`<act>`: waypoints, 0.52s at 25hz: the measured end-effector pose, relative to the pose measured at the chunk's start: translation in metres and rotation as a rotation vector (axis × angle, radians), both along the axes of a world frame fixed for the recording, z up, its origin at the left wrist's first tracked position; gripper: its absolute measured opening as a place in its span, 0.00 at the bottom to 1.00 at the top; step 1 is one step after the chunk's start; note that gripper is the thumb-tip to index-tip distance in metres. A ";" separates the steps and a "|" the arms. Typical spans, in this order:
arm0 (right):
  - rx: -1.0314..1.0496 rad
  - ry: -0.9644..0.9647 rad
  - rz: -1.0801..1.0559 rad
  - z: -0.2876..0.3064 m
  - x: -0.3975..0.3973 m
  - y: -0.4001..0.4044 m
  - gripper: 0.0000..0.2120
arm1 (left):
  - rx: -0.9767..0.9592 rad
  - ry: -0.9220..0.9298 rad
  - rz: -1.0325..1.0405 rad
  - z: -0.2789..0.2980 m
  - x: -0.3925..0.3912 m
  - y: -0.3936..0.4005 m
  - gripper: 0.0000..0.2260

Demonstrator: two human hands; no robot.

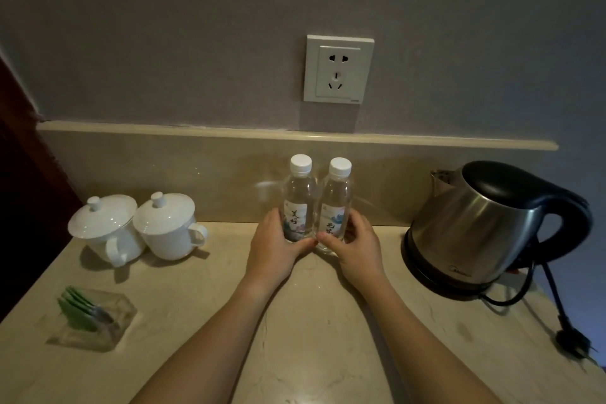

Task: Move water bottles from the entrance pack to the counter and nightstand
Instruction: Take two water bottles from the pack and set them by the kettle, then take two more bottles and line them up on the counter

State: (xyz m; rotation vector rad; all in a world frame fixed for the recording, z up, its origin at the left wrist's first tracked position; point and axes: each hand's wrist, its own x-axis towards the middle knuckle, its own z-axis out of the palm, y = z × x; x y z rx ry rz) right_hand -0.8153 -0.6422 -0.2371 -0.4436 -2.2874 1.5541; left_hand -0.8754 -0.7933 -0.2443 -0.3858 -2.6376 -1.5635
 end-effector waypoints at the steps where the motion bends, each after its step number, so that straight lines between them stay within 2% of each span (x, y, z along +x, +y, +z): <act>1: 0.010 -0.001 -0.003 0.000 -0.001 -0.001 0.26 | -0.005 0.016 0.010 -0.001 -0.001 0.001 0.30; 4: -0.003 0.002 -0.033 0.000 -0.005 -0.002 0.30 | -0.030 0.054 0.034 -0.002 -0.003 0.005 0.28; 10: 0.015 0.001 -0.048 -0.008 -0.008 0.000 0.28 | -0.058 0.088 0.060 -0.007 -0.008 0.006 0.27; 13: -0.035 -0.001 -0.018 -0.002 -0.003 -0.004 0.37 | -0.075 0.039 0.057 -0.002 -0.001 0.006 0.31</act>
